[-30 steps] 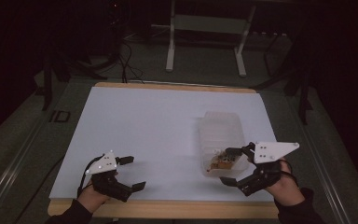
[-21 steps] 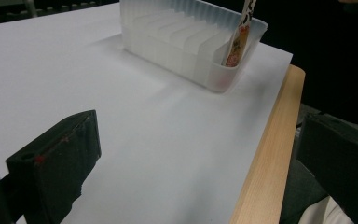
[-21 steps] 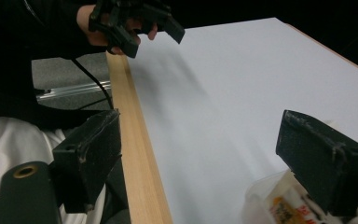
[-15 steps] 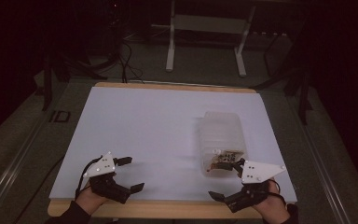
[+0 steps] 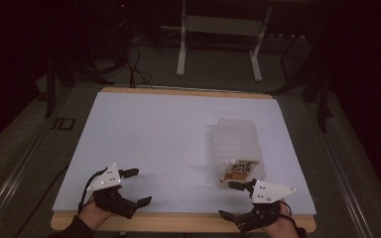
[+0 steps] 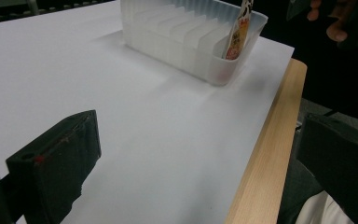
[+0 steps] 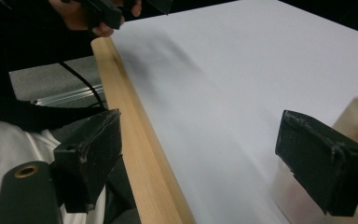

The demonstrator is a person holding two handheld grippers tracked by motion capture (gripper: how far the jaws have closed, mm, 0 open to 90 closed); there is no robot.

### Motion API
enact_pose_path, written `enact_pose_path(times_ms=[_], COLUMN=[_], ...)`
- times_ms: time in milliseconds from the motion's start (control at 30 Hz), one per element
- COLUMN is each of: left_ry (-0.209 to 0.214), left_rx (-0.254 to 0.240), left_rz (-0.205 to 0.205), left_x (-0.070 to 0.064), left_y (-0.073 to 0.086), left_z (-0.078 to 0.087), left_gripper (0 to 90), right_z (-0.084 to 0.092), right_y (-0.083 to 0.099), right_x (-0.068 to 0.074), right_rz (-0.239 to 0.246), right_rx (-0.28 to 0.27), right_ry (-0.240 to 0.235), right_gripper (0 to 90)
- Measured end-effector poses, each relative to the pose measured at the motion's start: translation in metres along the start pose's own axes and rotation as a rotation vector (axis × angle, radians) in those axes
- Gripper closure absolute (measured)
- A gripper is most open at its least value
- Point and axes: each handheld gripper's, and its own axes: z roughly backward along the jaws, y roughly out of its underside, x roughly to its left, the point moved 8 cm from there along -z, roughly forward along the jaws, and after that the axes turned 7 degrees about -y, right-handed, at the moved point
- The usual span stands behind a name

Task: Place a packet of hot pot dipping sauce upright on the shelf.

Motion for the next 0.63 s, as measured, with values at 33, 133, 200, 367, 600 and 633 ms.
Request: enact_pose_path(times_ms=[33, 133, 200, 367, 600, 633], left_ry=[0.002, 0.005, 0.006, 0.008, 0.018, 0.020], left_rx=[-0.002, 0.001, 0.002, -0.002, -0.003, -0.005], left_rz=[0.001, 0.001, -0.004, -0.008, -0.003, -0.003], left_x=[0.000, -0.001, -0.001, -0.002, -0.004, -0.005], left_y=[0.000, 0.001, 0.002, 0.002, 0.003, 0.003], left_z=[0.000, -0.001, -0.001, -0.002, -0.006, -0.006], left_gripper=[0.1, 0.0, 0.0, 0.0, 0.0, 0.1], right_z=[0.000, 0.000, 0.000, 0.000, 0.000, -0.001], right_y=[0.002, 0.008, 0.011, 0.013, 0.016, 0.016], right_x=[0.000, -0.001, -0.002, -0.005, -0.008, -0.008], right_rz=[-0.007, -0.007, -0.014, -0.009, -0.025, -0.023], right_rx=[0.000, 0.012, 0.000, 0.008, -0.001, 0.002], right_ry=[0.003, 0.035, 0.033, 0.051, 0.043, 0.043], right_gripper=[14.3, 14.3, 14.5, 14.6, 15.1, 15.1])
